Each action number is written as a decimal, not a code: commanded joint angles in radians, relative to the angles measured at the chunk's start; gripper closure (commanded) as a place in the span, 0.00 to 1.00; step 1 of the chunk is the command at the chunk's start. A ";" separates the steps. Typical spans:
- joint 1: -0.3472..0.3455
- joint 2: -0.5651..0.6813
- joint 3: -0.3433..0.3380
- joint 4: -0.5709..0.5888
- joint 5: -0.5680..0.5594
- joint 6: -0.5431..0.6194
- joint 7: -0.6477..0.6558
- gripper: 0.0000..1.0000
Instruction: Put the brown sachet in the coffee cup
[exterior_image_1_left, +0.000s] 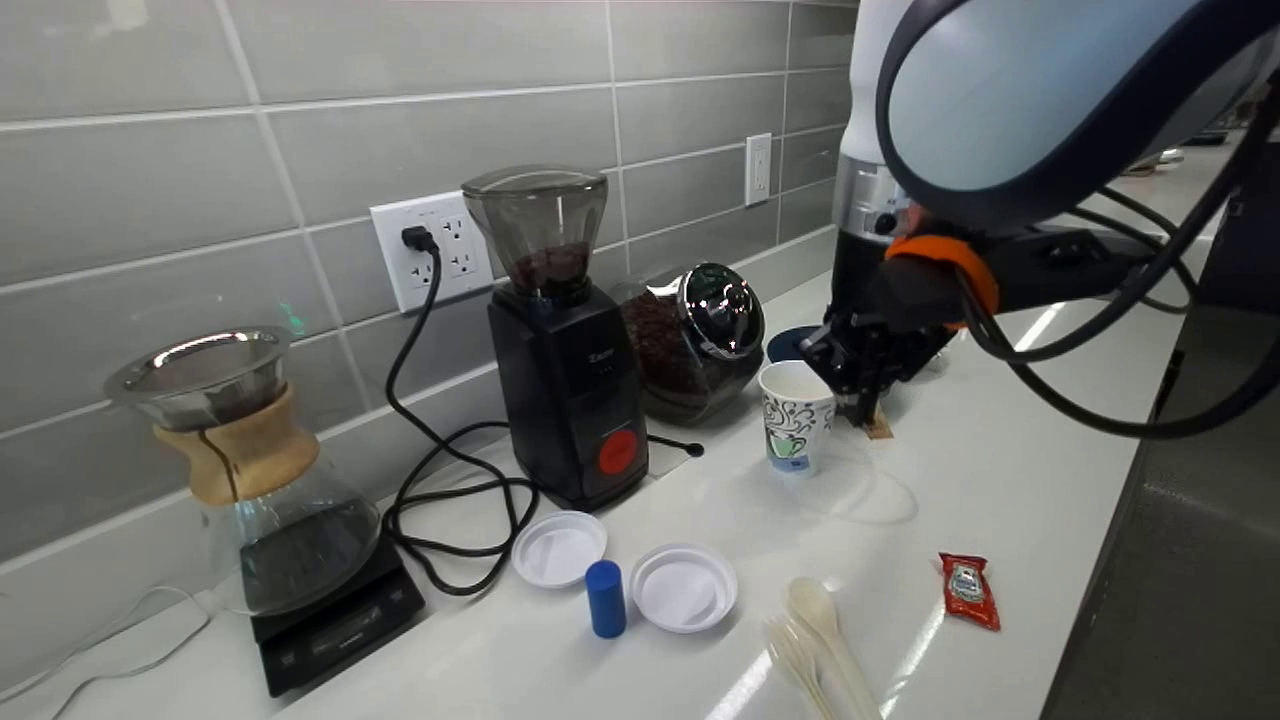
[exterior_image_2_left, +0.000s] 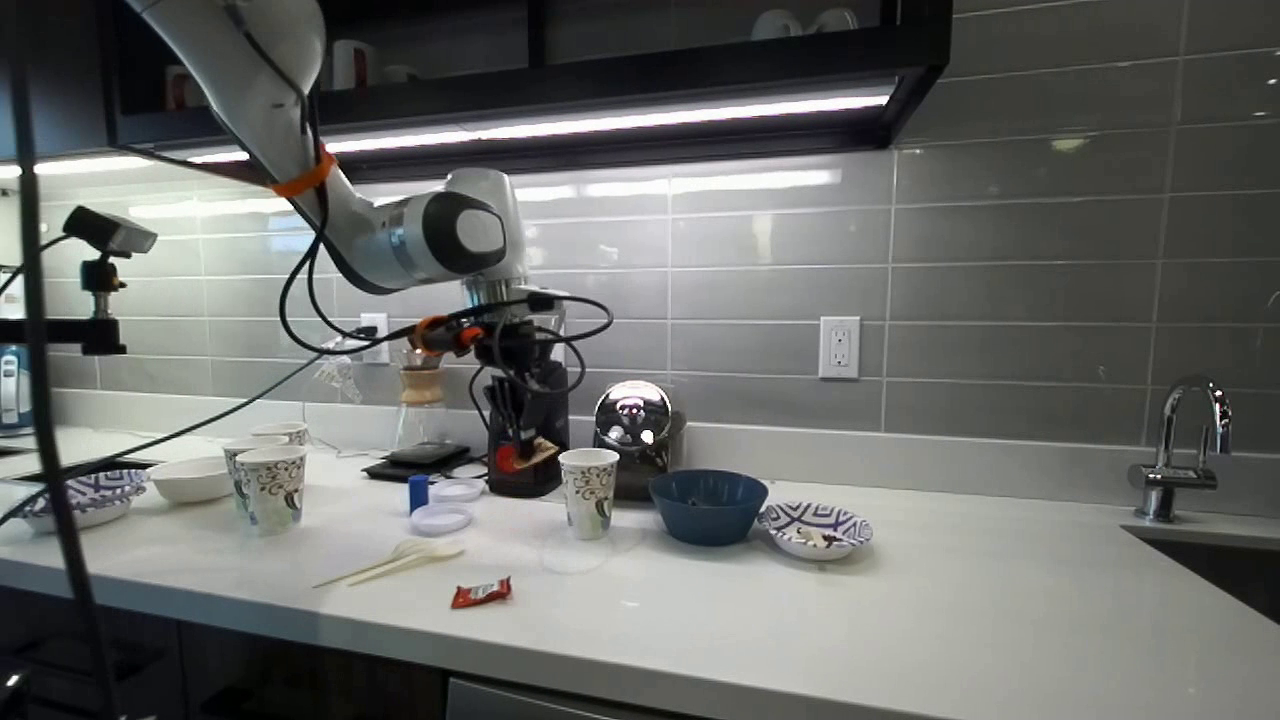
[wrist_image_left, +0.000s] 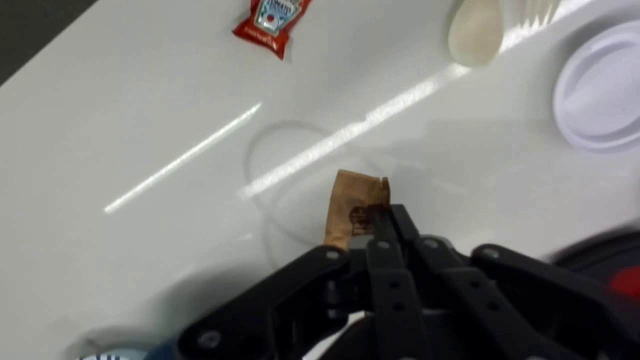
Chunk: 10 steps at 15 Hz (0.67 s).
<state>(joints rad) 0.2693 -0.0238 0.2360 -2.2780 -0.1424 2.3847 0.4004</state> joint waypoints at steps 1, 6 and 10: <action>-0.016 0.012 -0.001 0.060 0.059 0.058 -0.119 0.99; -0.031 0.080 -0.006 0.131 0.041 0.138 -0.148 0.99; -0.024 0.143 -0.007 0.164 0.028 0.176 -0.164 0.99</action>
<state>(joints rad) 0.2411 0.0589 0.2304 -2.1583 -0.1094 2.5269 0.2584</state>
